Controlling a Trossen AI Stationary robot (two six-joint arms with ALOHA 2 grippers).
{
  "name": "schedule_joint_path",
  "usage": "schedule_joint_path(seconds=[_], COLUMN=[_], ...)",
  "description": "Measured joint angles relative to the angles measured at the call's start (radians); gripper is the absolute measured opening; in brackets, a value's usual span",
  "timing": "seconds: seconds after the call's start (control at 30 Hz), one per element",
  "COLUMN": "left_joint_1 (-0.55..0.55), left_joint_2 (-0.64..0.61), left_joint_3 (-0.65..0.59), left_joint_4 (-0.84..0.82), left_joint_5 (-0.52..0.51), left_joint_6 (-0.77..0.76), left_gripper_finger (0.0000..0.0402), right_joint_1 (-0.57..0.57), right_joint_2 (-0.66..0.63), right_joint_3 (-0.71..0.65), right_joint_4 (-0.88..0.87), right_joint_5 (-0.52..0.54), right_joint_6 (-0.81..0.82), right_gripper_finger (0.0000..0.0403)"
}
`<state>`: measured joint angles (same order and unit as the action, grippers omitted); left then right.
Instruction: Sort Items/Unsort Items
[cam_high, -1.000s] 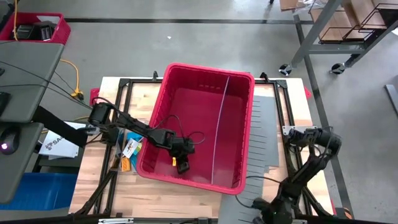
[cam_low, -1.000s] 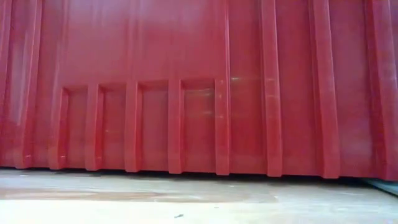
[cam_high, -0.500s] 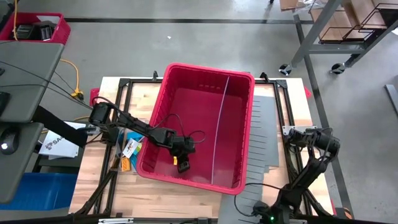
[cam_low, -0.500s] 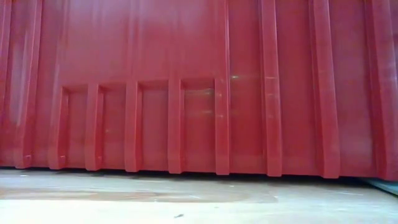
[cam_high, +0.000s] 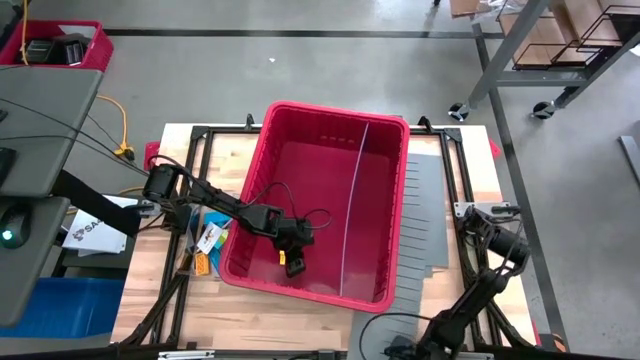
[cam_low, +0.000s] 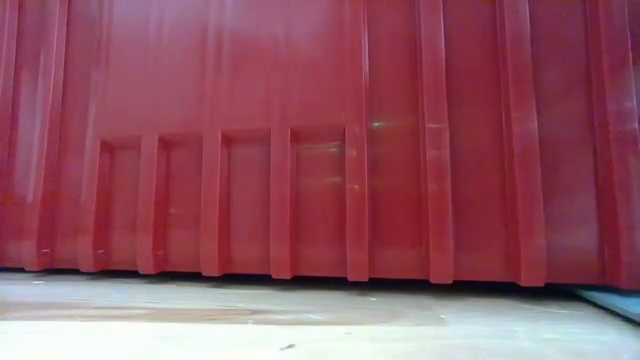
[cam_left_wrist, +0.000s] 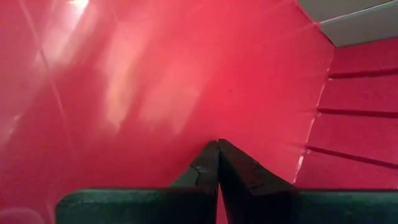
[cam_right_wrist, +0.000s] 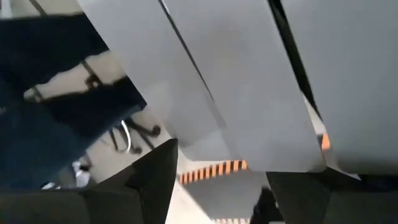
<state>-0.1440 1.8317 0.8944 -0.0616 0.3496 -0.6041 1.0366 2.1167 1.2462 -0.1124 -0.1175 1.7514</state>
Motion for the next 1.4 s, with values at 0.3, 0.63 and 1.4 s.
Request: schedule_joint_path(seconds=[0.3, 0.63, 1.4], left_joint_1=[0.000, 0.000, 0.043], left_joint_2=[-0.001, -0.002, -0.004], left_joint_3=[0.000, 0.001, 0.000], left_joint_4=[-0.002, -0.012, 0.008], left_joint_5=[-0.025, -0.027, 0.089], left_joint_6=[0.014, 0.006, -0.050], left_gripper_finger=[0.0000, 0.0000, 0.0004], right_joint_1=[0.010, 0.088, 0.052], right_joint_2=[0.009, 0.006, -0.003], right_joint_3=[0.044, 0.047, 0.046], right_joint_4=[0.004, 0.201, 0.242], right_joint_5=[0.204, 0.503, 0.803], right_joint_6=[0.051, 0.074, 0.275], right_gripper_finger=[0.0229, 0.0229, 0.0018])
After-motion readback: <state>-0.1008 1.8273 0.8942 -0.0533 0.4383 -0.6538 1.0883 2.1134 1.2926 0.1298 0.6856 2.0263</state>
